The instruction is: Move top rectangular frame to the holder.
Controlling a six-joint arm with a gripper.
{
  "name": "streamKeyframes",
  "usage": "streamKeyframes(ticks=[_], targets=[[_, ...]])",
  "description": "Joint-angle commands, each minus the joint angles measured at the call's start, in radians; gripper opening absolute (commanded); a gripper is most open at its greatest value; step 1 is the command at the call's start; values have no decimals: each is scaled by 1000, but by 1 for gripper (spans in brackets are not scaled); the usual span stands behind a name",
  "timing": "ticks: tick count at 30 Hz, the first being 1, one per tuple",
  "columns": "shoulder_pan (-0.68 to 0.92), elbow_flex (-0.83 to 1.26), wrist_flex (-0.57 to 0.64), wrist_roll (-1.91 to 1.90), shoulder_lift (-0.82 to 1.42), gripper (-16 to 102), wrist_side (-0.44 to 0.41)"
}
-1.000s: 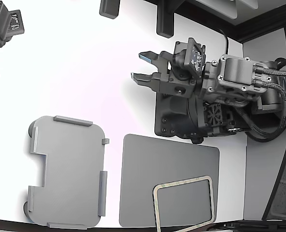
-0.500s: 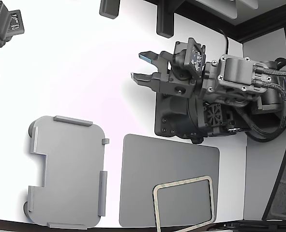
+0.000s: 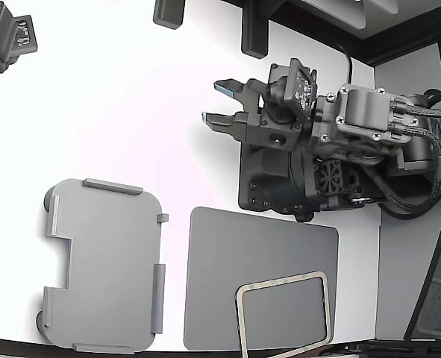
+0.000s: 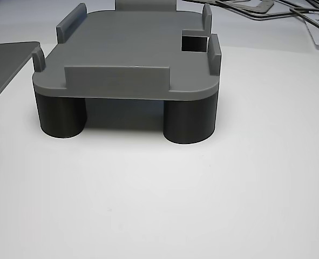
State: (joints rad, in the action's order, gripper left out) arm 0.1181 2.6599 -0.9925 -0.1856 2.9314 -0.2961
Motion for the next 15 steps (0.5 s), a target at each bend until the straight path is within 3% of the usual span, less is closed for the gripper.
streamKeyframes(ticks=[1,11,15], targets=[[-12,-23,8,2,23,100,0],[-12,-23,8,2,23,100,0],[-21,-23,8,14,23,100,41]])
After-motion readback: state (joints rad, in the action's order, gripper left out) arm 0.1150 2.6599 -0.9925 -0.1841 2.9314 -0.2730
